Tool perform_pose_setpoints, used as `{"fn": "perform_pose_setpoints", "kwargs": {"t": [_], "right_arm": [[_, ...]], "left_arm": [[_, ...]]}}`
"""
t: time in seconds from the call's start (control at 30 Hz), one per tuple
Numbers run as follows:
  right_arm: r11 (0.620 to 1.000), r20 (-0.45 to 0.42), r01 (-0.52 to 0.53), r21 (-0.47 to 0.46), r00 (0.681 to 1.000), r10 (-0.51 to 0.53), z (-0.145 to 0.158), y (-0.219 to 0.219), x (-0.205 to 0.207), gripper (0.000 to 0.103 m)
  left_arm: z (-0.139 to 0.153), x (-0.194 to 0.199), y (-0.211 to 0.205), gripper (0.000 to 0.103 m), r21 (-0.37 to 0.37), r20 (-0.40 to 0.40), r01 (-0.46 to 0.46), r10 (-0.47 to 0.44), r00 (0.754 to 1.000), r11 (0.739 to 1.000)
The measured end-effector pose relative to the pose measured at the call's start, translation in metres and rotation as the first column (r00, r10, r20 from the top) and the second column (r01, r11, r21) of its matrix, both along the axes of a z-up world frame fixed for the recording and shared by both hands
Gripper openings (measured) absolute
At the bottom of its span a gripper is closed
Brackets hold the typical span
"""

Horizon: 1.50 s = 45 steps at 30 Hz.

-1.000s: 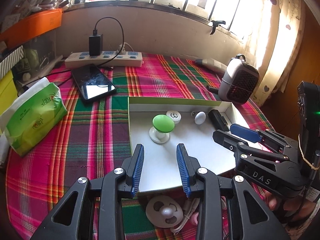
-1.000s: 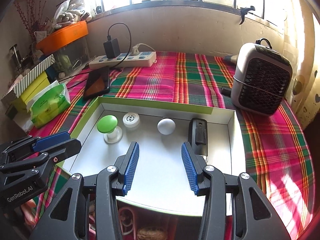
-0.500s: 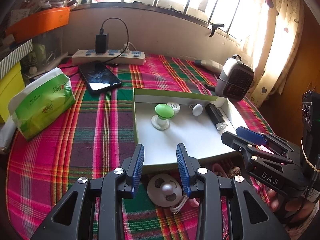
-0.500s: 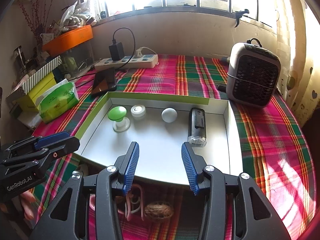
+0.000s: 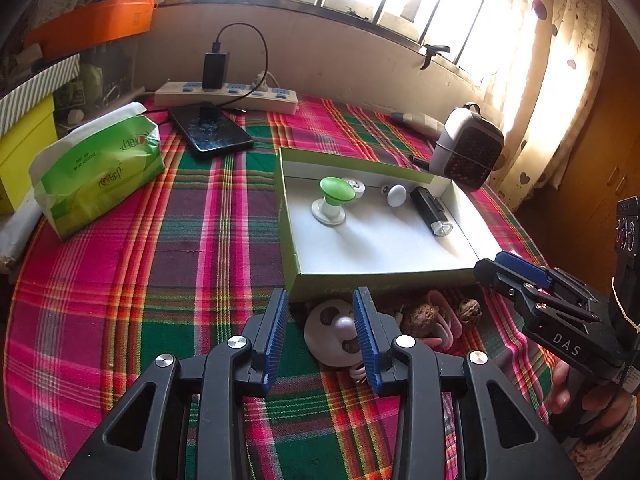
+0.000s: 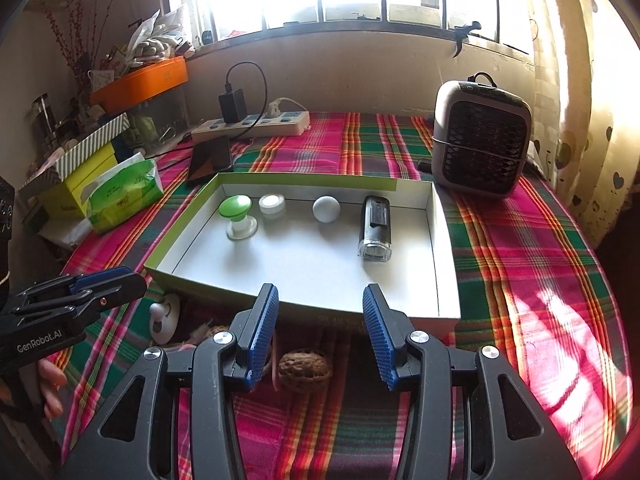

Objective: Organize objects

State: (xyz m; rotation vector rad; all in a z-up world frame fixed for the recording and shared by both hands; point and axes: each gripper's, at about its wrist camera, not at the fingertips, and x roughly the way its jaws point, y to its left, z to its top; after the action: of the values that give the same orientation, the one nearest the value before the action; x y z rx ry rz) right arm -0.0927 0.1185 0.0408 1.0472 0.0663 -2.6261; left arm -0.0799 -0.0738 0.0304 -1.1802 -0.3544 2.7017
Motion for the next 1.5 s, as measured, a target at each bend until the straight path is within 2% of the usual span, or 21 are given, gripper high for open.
{"fn": "perform_pose_setpoints", "kwargs": {"t": [0.3,0.4,0.5,0.7,0.8,0.9,1.5], "right_arm": [[1.000,0.020,0.006,-0.023,1.000,-0.005,-0.012,0.014,0.017,0.046],[0.999,0.033,0.017,-0.037,0.999,-0.016,-0.017,0.020,0.020,0.046],[0.998,0.051,0.029,-0.047,0.998,-0.026,-0.021,0.023,0.019,0.046],[0.998,0.075,0.009,-0.065,0.997,-0.004,-0.027,0.020,0.016,0.046],[0.998,0.077,0.003,-0.062,0.997,0.002,-0.027,0.016,0.015,0.051],[0.998,0.086,-0.007,-0.060,0.996,0.012,-0.029,0.013,0.013,0.051],[0.999,0.125,0.022,-0.048,0.992,-0.016,-0.035,0.011,0.004,0.051]], "left_arm": [[-0.011,0.007,-0.002,0.032,0.000,0.021,0.005,-0.005,1.000,1.000],[-0.014,0.008,-0.002,0.033,0.020,0.027,0.015,-0.016,1.000,1.000],[-0.017,0.007,-0.001,0.037,0.034,0.042,0.021,-0.022,0.999,0.999],[-0.022,0.004,0.001,0.038,0.045,0.061,0.030,-0.033,0.998,0.999],[-0.023,0.001,0.003,0.038,0.044,0.068,0.034,-0.037,0.997,0.998],[-0.024,-0.001,0.005,0.038,0.049,0.074,0.038,-0.041,0.996,0.998],[-0.027,-0.009,0.014,0.041,0.031,0.081,0.056,-0.058,0.995,0.998]]}}
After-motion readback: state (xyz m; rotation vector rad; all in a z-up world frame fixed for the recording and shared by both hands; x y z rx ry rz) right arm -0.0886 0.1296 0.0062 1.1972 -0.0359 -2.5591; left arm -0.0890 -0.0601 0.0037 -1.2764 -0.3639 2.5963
